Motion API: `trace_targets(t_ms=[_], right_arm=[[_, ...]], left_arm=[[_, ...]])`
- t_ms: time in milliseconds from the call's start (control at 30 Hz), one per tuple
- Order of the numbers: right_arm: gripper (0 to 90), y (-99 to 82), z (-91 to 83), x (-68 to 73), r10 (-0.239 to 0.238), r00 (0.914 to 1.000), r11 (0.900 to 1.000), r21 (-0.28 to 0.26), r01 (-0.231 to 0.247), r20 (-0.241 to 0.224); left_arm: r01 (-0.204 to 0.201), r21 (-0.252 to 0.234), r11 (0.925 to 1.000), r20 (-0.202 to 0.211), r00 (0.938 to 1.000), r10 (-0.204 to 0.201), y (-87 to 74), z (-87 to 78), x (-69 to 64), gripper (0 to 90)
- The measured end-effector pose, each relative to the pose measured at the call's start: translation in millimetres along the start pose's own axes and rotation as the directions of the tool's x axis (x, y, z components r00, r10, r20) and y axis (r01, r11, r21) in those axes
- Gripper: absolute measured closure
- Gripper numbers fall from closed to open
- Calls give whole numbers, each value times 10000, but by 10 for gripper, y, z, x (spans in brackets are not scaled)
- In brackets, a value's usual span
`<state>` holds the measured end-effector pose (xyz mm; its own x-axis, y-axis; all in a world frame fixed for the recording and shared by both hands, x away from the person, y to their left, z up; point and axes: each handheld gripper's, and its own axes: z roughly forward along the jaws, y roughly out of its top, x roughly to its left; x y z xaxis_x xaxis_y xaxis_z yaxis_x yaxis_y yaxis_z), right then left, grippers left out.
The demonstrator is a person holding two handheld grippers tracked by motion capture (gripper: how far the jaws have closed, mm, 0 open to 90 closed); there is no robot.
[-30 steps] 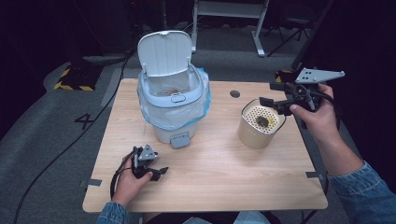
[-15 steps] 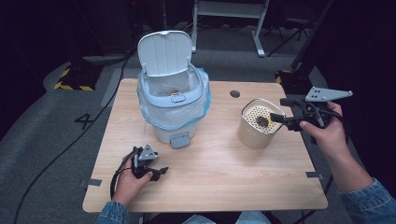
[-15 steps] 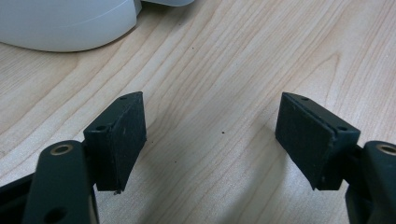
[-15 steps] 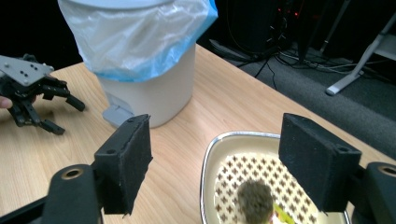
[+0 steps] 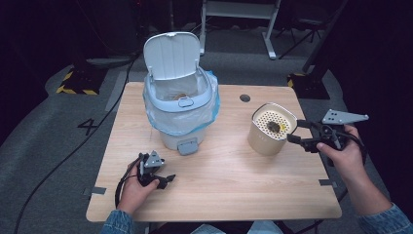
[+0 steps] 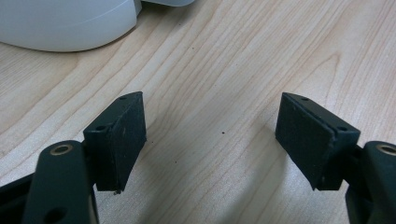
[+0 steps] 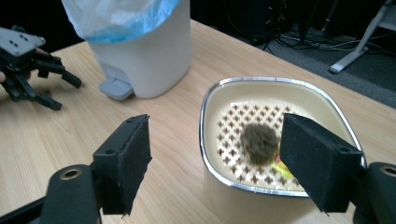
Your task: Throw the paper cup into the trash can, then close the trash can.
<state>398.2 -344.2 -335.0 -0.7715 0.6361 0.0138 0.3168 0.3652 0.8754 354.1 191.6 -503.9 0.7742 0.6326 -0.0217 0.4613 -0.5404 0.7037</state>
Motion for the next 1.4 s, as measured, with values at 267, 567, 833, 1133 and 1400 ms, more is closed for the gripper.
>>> trace_targets(t_ms=[267, 567, 833, 1133, 1400], right_arm=[[254, -382, 70, 26, 175, 9997, 9987, 474, -182, 153], [245, -929, 300, 8, 694, 9956, 9899, 1190, -764, 623], [232, -1432, 563, 4, 928, 9923, 9752, 1934, -1073, 824], [211, -1582, 630, 22, 350, 9934, 9740, 2191, -585, 1097], [179, -1584, 632, 26, 408, 9923, 9721, 2250, -664, 1167]], left_arm=[[13, 11, 10000, 19, 10000, -13, 2, 0, 3, 248], [137, 94, 9999, -197, 9997, -135, 20, -2, -17, 260], [406, -143, 9991, -59, 9992, -407, 52, -67, -12, 290], [696, -586, 9958, 31, 9976, -696, 183, -269, 1, 281], [1055, -1192, 9873, 221, 9944, -1036, 289, -492, 52, 276]])
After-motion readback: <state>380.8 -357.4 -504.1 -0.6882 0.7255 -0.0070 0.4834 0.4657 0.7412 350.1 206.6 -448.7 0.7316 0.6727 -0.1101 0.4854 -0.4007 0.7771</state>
